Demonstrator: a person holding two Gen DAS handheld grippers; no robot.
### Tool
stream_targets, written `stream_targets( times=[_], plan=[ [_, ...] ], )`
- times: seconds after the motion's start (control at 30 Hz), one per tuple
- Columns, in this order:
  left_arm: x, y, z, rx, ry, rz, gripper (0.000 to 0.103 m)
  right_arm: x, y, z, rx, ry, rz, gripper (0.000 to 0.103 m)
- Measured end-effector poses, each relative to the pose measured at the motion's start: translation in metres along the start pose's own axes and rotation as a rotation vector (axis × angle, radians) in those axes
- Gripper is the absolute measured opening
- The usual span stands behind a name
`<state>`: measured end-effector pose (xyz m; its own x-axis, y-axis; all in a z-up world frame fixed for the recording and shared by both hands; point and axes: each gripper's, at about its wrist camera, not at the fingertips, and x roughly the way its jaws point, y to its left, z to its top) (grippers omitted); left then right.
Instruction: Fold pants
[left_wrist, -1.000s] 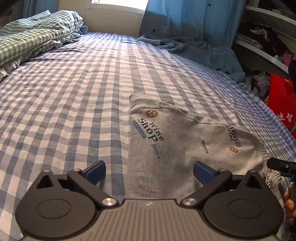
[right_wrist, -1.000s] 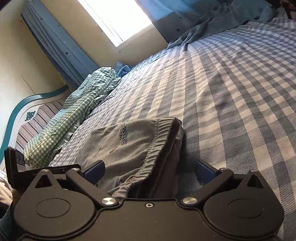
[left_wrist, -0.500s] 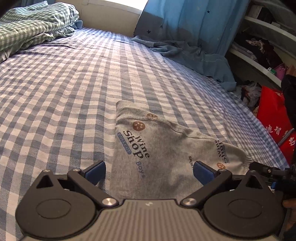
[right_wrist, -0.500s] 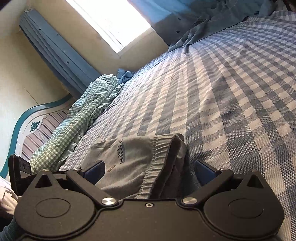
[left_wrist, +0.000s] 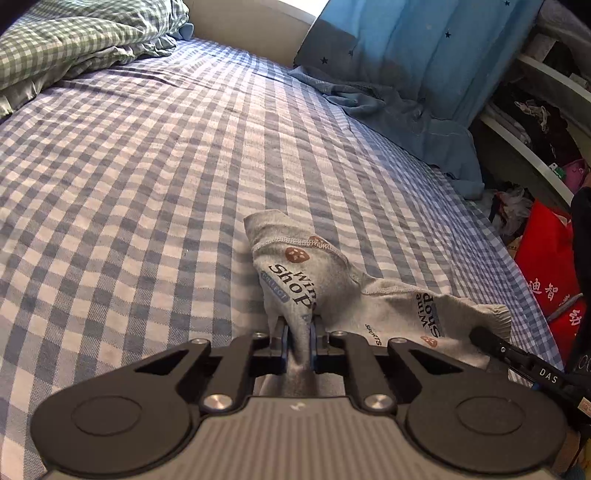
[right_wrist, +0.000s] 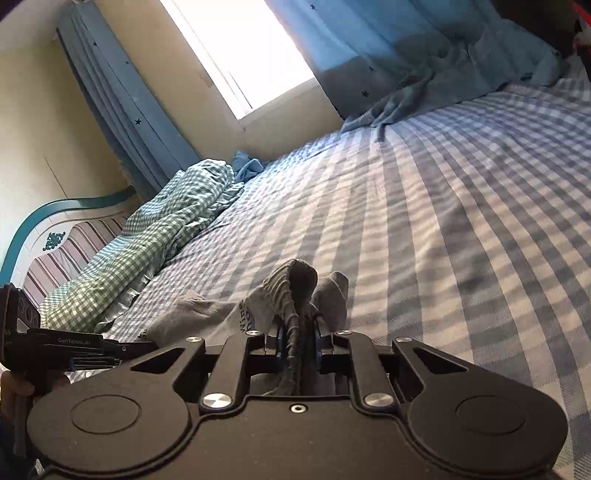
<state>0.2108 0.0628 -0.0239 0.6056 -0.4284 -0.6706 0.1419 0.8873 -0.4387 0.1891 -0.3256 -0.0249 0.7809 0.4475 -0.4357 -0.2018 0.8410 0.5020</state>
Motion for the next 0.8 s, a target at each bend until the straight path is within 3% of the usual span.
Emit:
stream_targets(
  times=[0.17,0.33,0.47,0.63,0.73,0.8],
  plan=[
    [-0.026,0.014,0.03,0.005,-0.059,0.064,0.011,0.034,0.026,0.026,0.019,0.021,0.064,0.014],
    [-0.032,0.055,0.056,-0.042,-0.025,0.174,0.011,0.1,0.056,0.035,0.018,0.127,0.113,0.013],
    [-0.023,0.085,0.051,-0.073,0.022,0.195,0.012,0.138,0.069,0.031,-0.016,0.181,0.09,0.014],
    [-0.02,0.093,0.036,-0.066,-0.003,0.189,0.017,0.138,0.071,0.029,-0.06,0.18,0.061,0.019],
    [-0.025,0.085,0.032,-0.039,-0.036,0.22,0.029,0.13,0.081,0.025,-0.137,0.167,0.007,0.038],
    [-0.031,0.079,0.03,-0.015,-0.056,0.241,0.052,0.121,0.085,0.023,-0.16,0.149,-0.009,0.052]
  ],
)
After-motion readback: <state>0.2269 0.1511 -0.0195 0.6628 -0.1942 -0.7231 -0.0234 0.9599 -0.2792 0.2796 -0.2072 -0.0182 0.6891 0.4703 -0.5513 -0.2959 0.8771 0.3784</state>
